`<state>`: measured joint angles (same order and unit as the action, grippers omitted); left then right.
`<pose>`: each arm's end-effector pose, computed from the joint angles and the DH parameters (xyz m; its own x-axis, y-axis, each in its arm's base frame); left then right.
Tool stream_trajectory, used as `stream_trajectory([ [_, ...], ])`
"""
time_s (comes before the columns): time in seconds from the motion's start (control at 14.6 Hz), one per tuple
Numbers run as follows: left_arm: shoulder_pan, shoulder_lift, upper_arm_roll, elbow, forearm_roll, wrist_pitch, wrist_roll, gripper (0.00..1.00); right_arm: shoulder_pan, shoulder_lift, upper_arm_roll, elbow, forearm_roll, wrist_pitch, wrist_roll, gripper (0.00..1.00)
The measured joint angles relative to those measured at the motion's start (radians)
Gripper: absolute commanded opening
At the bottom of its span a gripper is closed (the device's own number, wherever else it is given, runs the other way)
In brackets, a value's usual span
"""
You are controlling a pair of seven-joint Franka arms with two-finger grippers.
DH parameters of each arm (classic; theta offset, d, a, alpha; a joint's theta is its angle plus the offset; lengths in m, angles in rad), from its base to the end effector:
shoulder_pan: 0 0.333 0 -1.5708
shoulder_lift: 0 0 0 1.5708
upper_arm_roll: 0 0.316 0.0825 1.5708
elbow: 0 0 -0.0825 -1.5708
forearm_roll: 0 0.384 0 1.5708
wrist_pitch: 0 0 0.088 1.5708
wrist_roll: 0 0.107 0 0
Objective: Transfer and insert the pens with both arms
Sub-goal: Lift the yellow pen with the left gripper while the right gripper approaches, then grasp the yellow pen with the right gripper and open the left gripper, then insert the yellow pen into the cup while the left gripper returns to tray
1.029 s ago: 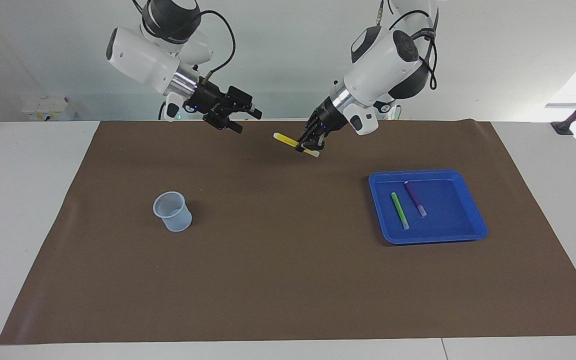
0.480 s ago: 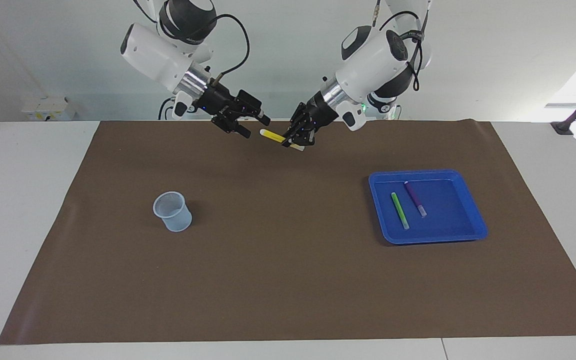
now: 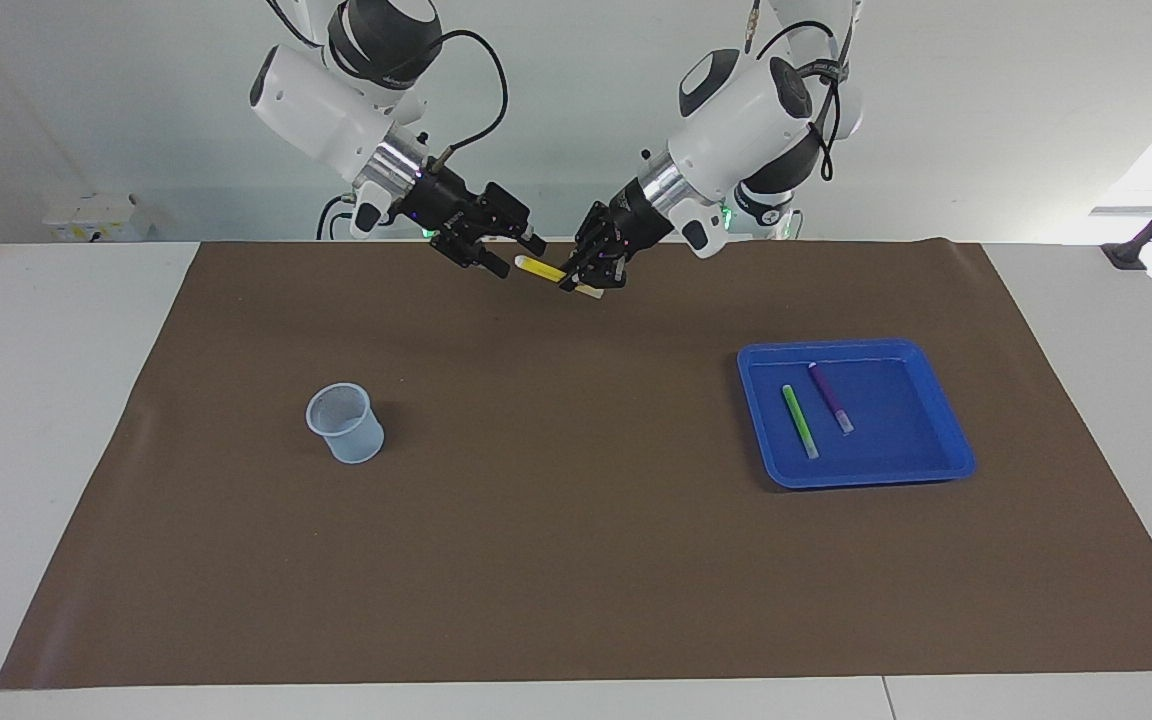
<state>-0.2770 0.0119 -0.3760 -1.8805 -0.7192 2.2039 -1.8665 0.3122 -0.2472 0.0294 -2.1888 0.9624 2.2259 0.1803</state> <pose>0.4600 -0.3791 0.5386 -0.0009 0.7602 -0.6497 0.9995 -0.0192 -0.0238 0.4715 0.1959 0.5315 0.9509 -0.2942 -0.0964 -0.2623 -0.6002 -0.7556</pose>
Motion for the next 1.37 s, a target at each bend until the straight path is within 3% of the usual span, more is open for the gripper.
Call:
stream_trajectory([
  [0.21,-0.004,-0.002,0.000,-0.004,-0.009,0.006,0.000,0.00,0.000,0.001,0.002,0.008,0.000,0.000,0.005,0.73],
  [0.48,-0.004,-0.003,0.000,-0.008,-0.016,0.009,-0.001,0.00,0.000,0.007,0.002,0.017,0.000,0.000,0.010,0.55],
  [0.82,-0.004,-0.007,0.000,-0.010,-0.025,0.015,-0.003,0.00,0.000,0.009,0.002,0.018,0.000,0.000,0.010,0.42],
  [1.03,-0.004,-0.010,0.000,-0.014,-0.032,0.019,-0.003,0.00,-0.003,0.009,0.002,0.018,0.000,0.002,0.011,0.05],
  [1.1,-0.004,-0.010,0.000,-0.015,-0.034,0.020,-0.003,0.00,-0.005,0.010,0.001,0.019,0.000,0.003,0.011,0.00],
  [1.37,-0.005,-0.011,0.000,-0.017,-0.037,0.027,-0.005,0.00,-0.005,0.011,0.000,0.023,0.003,0.003,0.011,0.00],
])
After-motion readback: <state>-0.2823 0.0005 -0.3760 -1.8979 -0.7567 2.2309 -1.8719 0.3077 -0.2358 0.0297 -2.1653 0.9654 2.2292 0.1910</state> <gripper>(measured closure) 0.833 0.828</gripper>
